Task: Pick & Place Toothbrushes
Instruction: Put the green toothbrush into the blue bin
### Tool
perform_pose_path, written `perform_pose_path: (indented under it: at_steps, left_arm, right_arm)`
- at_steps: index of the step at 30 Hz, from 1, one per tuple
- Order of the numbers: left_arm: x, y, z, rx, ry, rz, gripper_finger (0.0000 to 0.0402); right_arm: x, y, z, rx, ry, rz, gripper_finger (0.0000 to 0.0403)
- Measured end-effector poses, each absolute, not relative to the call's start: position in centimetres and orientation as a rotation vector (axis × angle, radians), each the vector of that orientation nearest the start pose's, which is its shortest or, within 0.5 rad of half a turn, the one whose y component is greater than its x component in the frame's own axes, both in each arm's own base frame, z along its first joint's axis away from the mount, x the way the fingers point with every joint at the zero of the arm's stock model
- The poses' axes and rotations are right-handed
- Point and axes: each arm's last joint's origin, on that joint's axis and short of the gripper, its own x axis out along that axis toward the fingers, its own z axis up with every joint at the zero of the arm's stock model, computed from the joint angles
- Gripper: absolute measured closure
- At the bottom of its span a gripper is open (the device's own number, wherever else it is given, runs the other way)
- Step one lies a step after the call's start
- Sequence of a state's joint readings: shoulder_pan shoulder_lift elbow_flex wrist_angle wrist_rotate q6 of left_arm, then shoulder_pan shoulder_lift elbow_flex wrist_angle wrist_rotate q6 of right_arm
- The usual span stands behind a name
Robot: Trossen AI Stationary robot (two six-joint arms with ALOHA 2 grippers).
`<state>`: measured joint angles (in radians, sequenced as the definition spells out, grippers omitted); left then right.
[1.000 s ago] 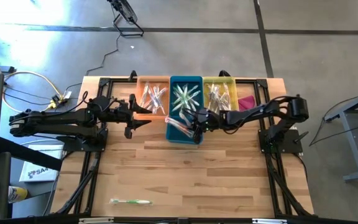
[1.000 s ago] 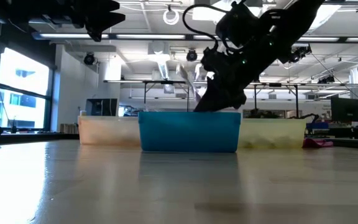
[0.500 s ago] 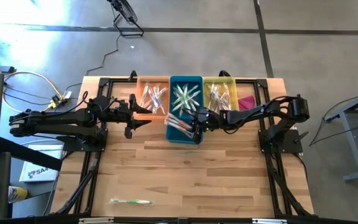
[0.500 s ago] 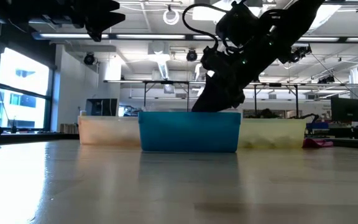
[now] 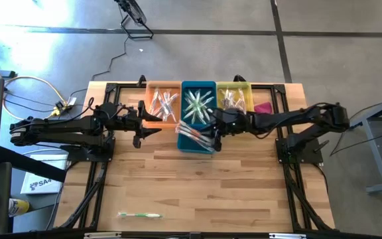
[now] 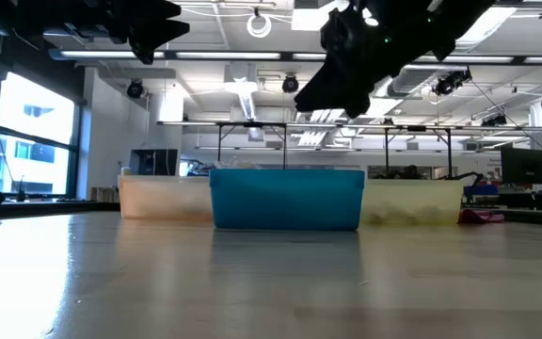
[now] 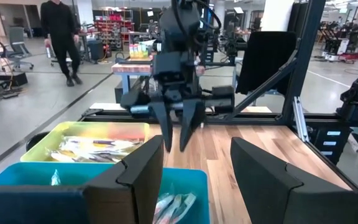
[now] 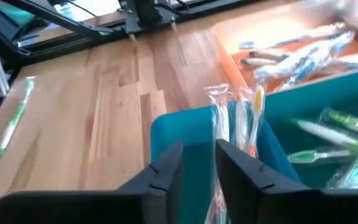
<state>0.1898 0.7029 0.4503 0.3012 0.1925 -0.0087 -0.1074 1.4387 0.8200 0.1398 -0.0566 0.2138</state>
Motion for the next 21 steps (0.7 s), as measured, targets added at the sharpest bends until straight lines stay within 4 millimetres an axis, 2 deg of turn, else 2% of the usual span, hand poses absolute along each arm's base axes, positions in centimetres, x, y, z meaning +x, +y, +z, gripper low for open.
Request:
perform_pose_path:
  at_steps: [6,14,17,21]
  left_arm:
    - [16.5,2.6,27.5,-0.022,-0.041,-0.003,0.0217]
    - [16.5,2.6,27.4,-0.033,-0.032,-0.004,0.0217]
    - [16.5,2.6,27.4,-0.033,-0.032,-0.003,0.0217]
    - [16.5,2.6,27.4,-0.033,-0.032,-0.003,0.0217]
  right_arm:
    - [29.2,-3.0,24.4,0.221,0.443,-0.110,0.0392]
    - [27.5,-3.1,26.6,0.182,0.368,-0.198,0.0400]
    - [26.3,-3.1,26.4,0.171,0.335,-0.221,0.0400]
    - [24.4,-2.7,25.7,0.193,0.187,-0.161,0.0400]
